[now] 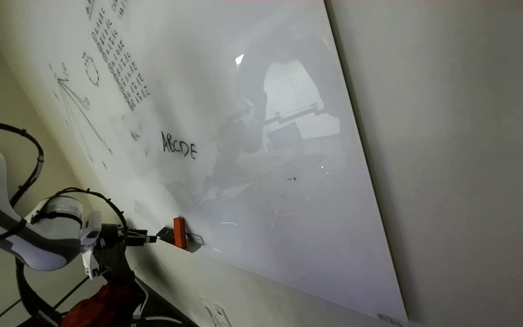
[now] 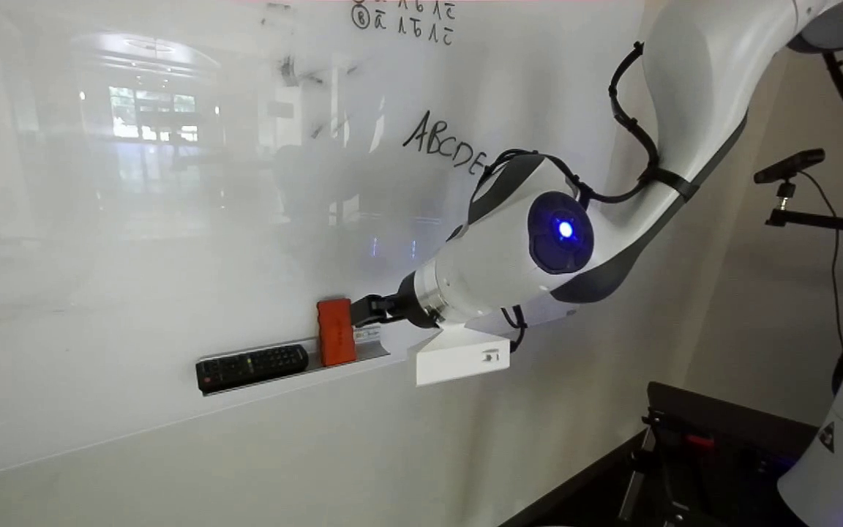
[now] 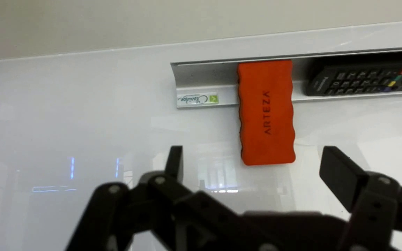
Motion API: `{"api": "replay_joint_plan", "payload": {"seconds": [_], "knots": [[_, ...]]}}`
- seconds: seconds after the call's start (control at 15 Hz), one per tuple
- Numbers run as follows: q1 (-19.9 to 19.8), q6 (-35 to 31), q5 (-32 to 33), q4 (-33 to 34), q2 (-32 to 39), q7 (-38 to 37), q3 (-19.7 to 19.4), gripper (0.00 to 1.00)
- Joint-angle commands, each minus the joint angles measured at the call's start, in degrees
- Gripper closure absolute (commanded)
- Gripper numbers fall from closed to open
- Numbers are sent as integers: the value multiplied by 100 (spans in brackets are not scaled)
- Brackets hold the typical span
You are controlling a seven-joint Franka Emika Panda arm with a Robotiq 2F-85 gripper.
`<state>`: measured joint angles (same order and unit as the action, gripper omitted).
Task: Use the orange eraser to clean the "ABCDE" off the whiteboard
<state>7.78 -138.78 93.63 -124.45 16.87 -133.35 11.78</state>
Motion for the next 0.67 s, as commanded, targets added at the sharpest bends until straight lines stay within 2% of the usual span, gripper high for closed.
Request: {"api": "replay_joint_plan", "payload": {"seconds": [0.0, 0.33, 0.4, 0.6], "knots": [[32, -69, -24, 58, 13, 101, -58, 0], [24, -89, -24, 94, 33, 164, -66, 0], [70, 56, 156, 147, 78, -33, -88, 0], [9, -145, 227, 343, 280, -33, -106, 0]]}}
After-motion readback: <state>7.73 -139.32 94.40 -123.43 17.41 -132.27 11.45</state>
